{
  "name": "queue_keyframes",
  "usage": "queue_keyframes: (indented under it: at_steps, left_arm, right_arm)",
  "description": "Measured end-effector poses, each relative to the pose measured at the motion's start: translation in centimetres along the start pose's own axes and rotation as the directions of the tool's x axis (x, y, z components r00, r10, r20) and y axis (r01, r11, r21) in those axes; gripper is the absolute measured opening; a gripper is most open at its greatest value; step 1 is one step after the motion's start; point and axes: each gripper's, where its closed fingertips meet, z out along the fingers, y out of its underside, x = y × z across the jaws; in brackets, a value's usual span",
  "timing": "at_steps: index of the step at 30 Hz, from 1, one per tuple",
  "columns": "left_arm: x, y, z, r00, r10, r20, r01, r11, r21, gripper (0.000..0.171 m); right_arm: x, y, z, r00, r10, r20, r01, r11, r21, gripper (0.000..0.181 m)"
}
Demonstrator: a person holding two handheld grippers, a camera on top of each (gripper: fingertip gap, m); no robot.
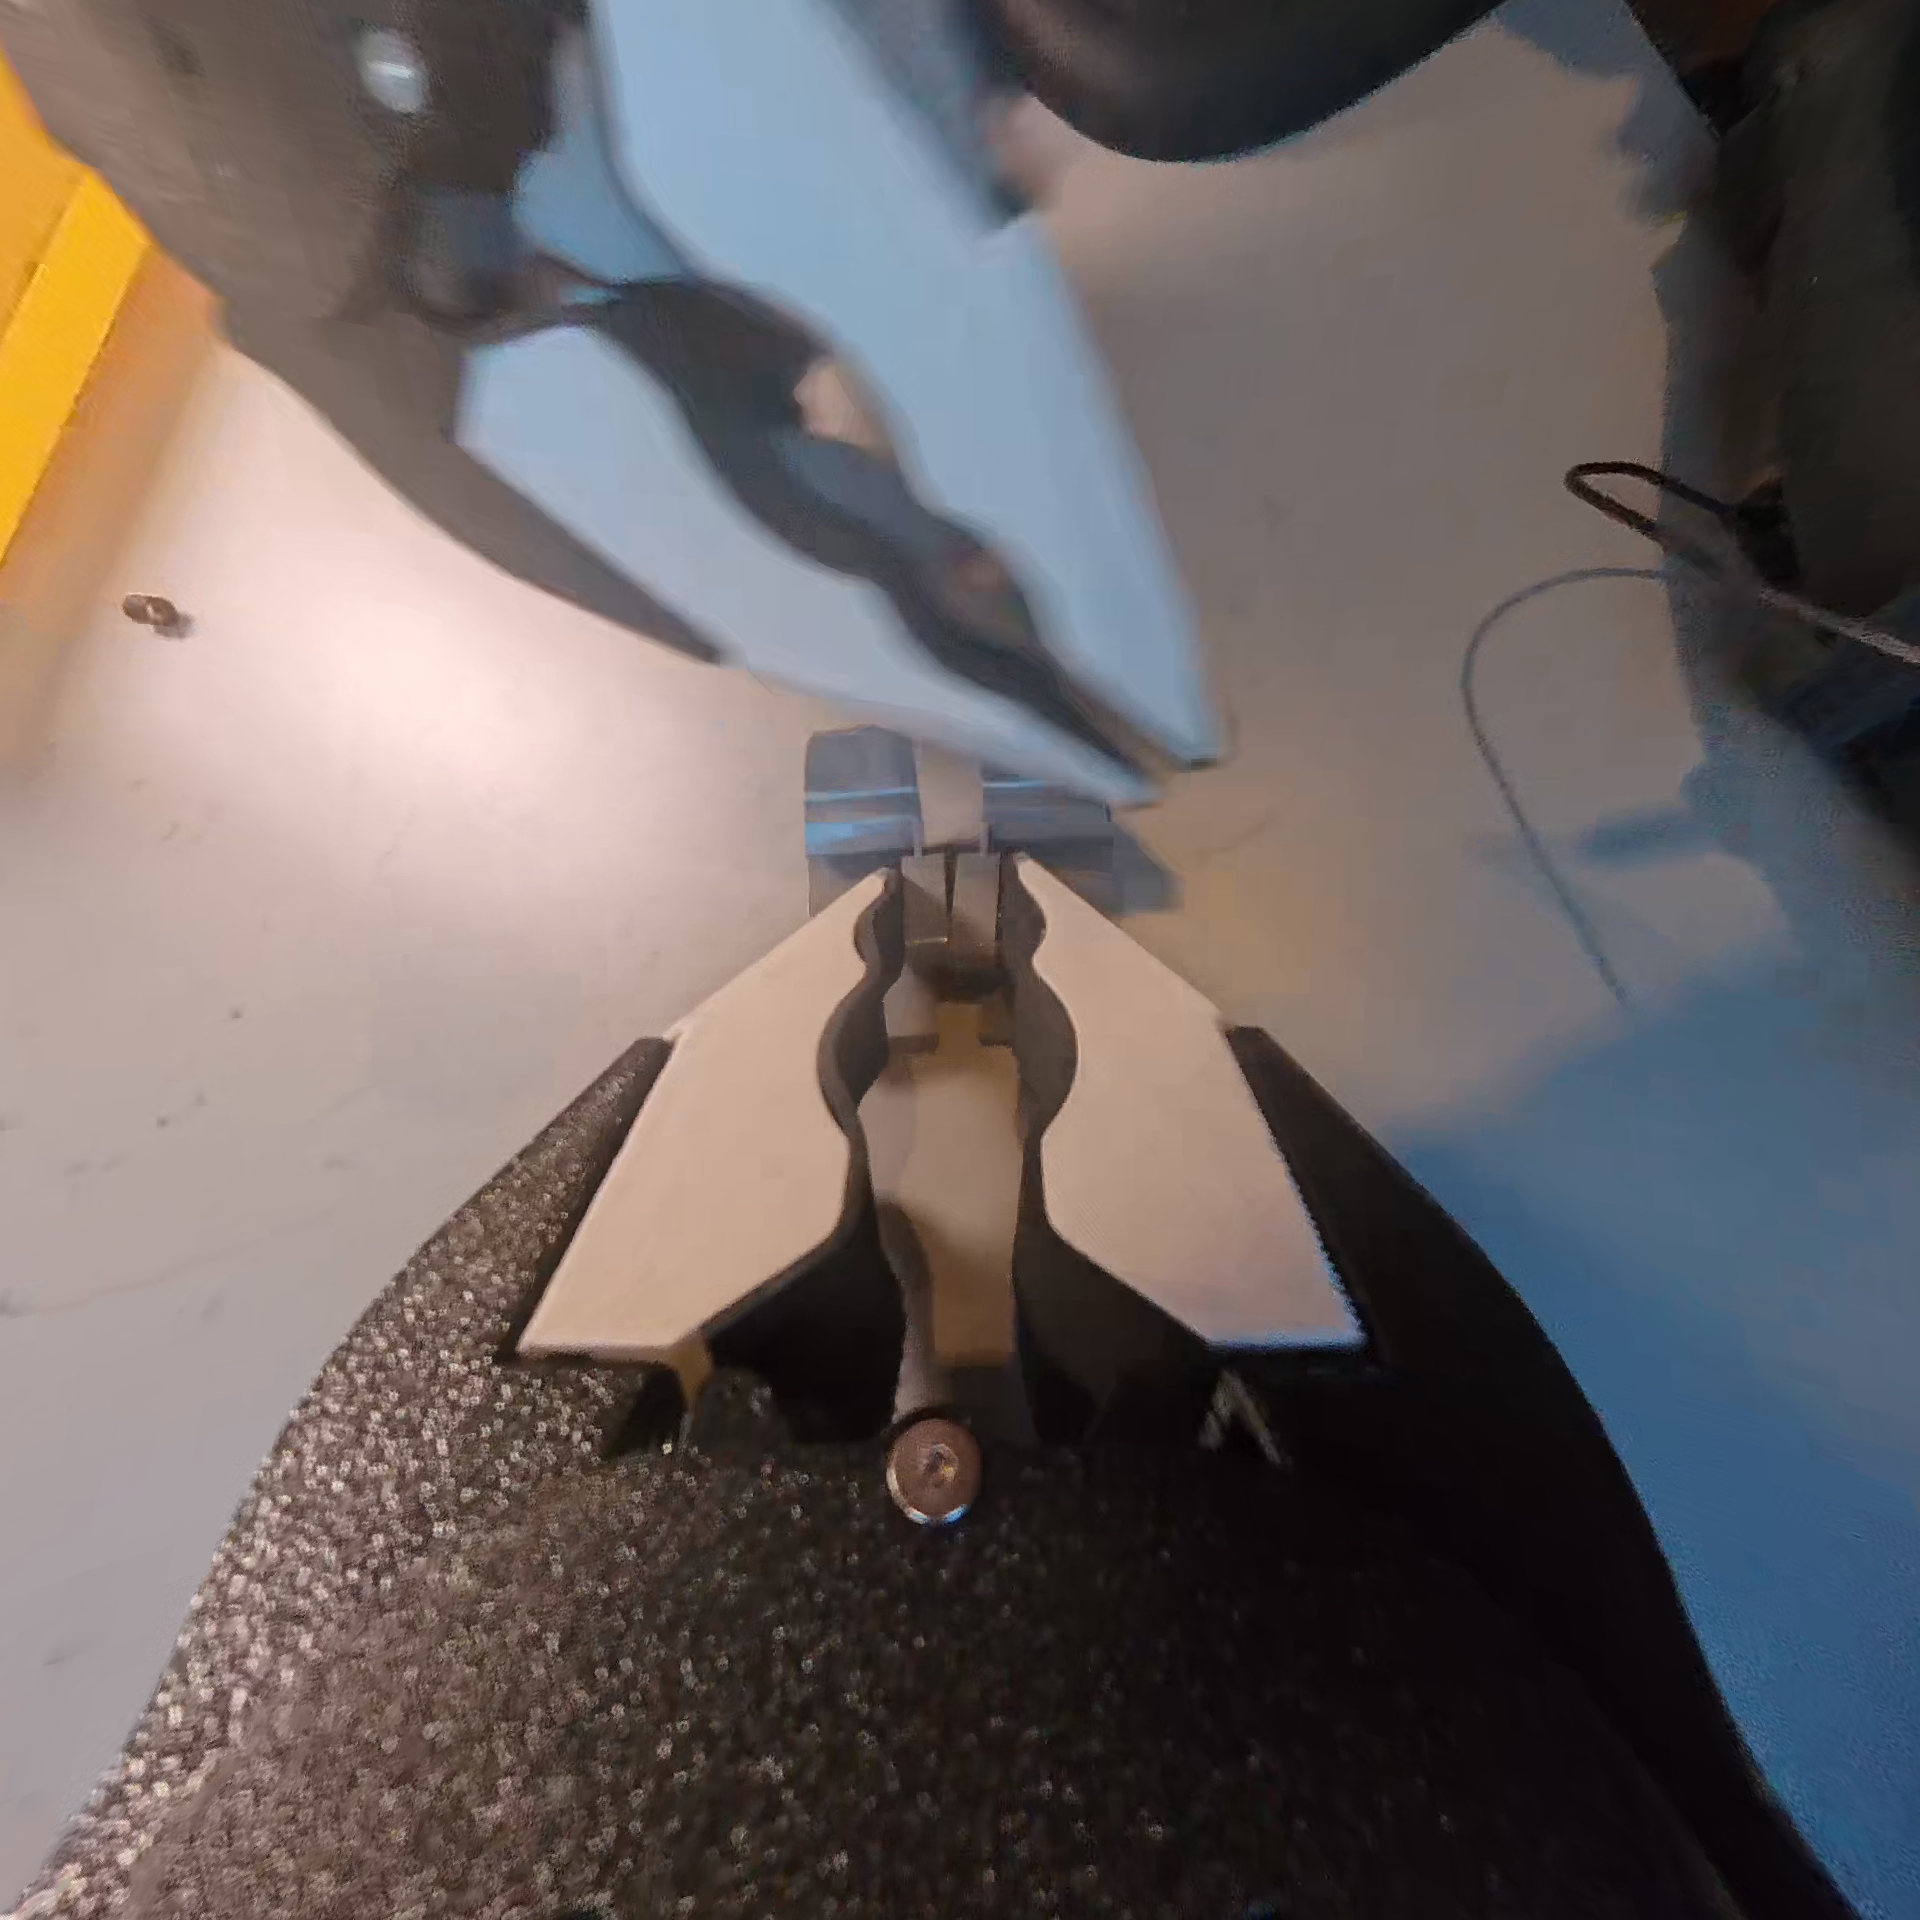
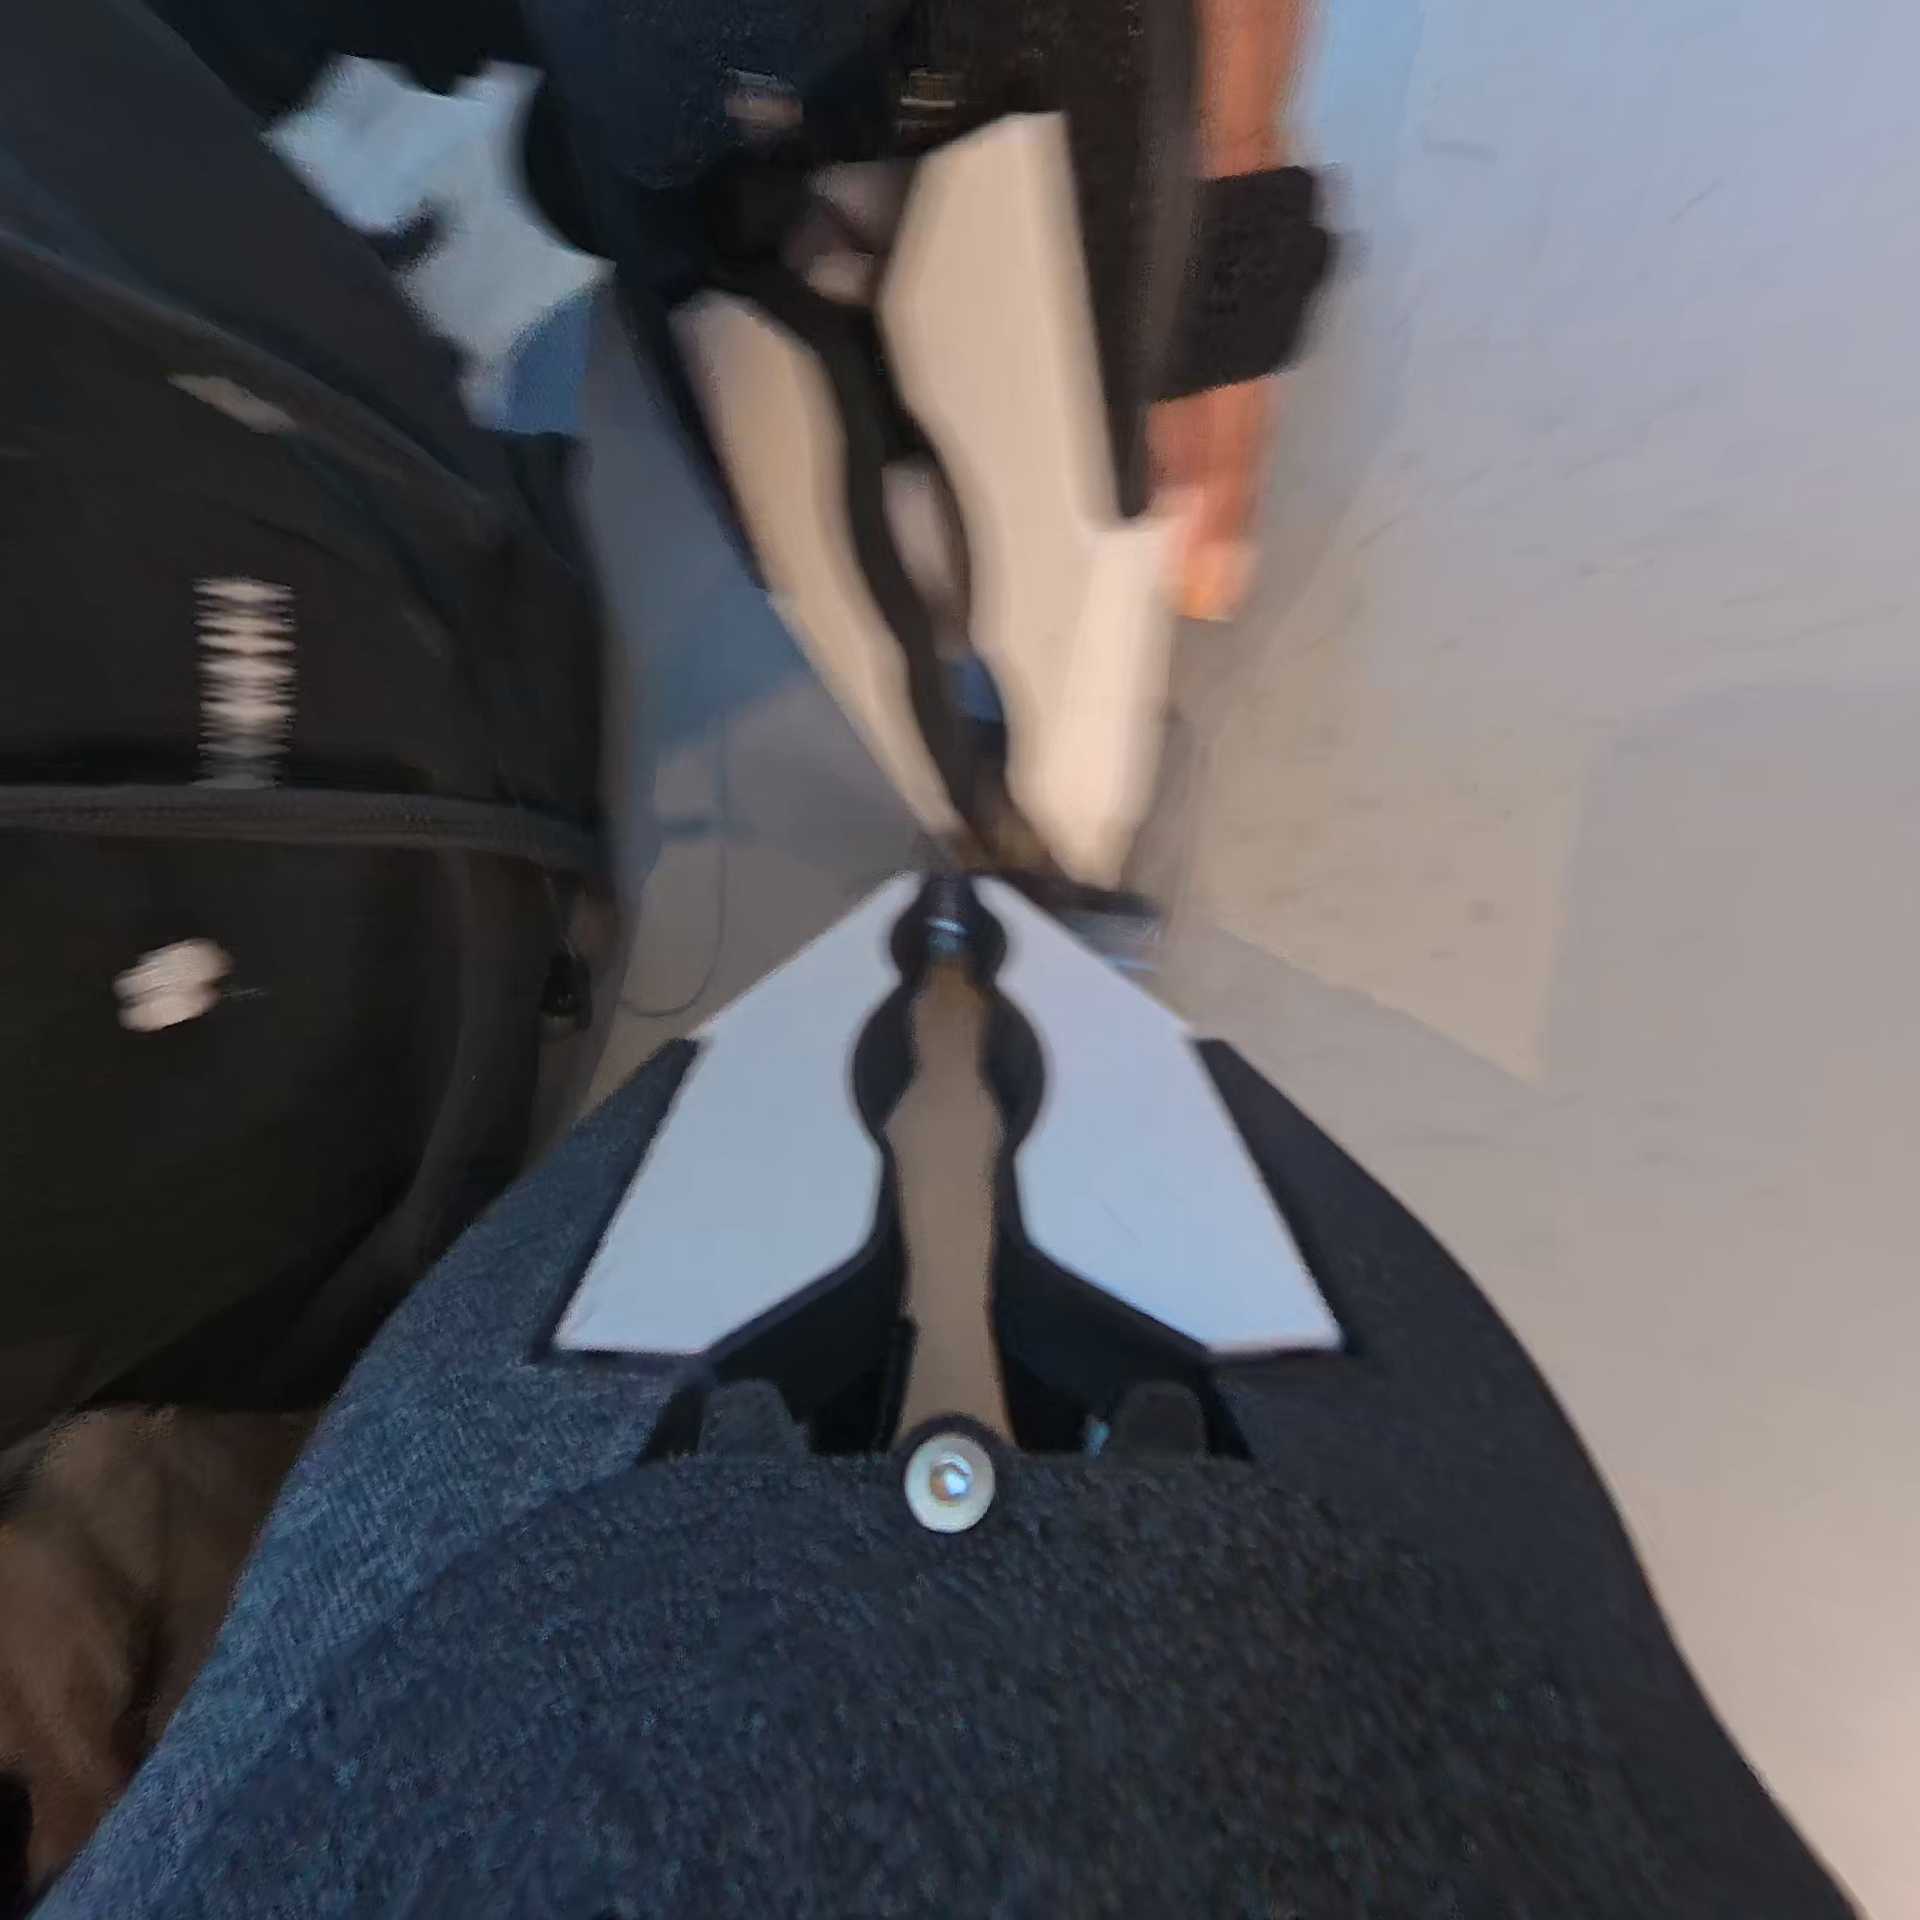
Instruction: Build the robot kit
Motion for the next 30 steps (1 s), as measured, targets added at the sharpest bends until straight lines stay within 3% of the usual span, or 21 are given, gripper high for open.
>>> queue_keyframes:
  at_steps: [1, 2, 3, 4, 7, 9, 10, 16, 21, 30]
  left_arm:
    - [-0.4, 0.1, 0.1, 1.0, -0.002, 0.009, 0.002, 1.0, -0.007, 0.017]
    - [-0.3, 0.0, 0.1, 1.0, -0.006, -0.009, 0.006, 1.0, -0.012, 0.017]
    - [0.0, -0.1, 0.0, 1.0, 0.012, -0.016, -0.013, 1.0, -0.016, 0.017]
    - [0.2, -0.1, 0.0, 1.0, 0.021, -0.011, -0.021, 1.0, -0.019, 0.017]
    - [0.4, 0.2, -0.3, 0.999, -0.048, -0.007, 0.048, 0.999, -0.002, 0.017]
    - [0.3, 0.2, -0.3, 0.998, -0.062, -0.01, 0.062, 0.998, -0.009, 0.017]
    - [0.2, 0.2, -0.2, 0.997, -0.074, -0.011, 0.074, 0.997, -0.013, 0.017]
    - [0.3, 0.0, -0.1, 0.989, -0.143, -0.024, 0.143, 0.99, -0.003, 0.018]
    - [0.4, 0.0, -1.2, 0.985, -0.169, -0.035, 0.17, 0.985, 0.02, 0.035]
    - [0.5, 0.4, -1.5, 0.982, -0.187, -0.034, 0.187, 0.982, 0.003, 0.018]
  right_arm:
    - [-2.8, -0.7, 0.7, 0.988, 0.001, 0.152, -0.007, 0.999, 0.043, 0.004]
    - [-3.9, -0.5, 2.0, 0.982, -0.003, 0.187, 0.001, 1.0, 0.013, 0.006]
    - [-2.0, 0.8, 3.0, 0.998, -0.058, 0.016, 0.059, 0.993, -0.101, 0.006]
    - [-0.9, 0.5, 2.2, 0.985, -0.141, -0.104, 0.129, 0.984, -0.121, 0.004]
    - [-1.1, -3.0, -3.5, 0.976, -0.104, -0.19, 0.12, 0.99, 0.075, 0.025]
    - [0.4, -2.4, -5.5, 0.927, -0.141, -0.348, 0.161, 0.986, 0.032, 0.034]
    - [0.2, -2.3, -5.2, 0.921, -0.143, -0.362, 0.168, 0.985, 0.037, 0.038]
    - [1.5, -0.1, 0.2, 0.907, -0.108, -0.407, 0.124, 0.992, 0.014, 0.04]
    - [1.7, -0.4, 0.1, 0.911, -0.099, -0.401, 0.11, 0.994, 0.006, 0.039]
    - [2.4, -0.5, 0.9, 0.895, -0.142, -0.423, 0.115, 0.989, -0.09, 0.025]
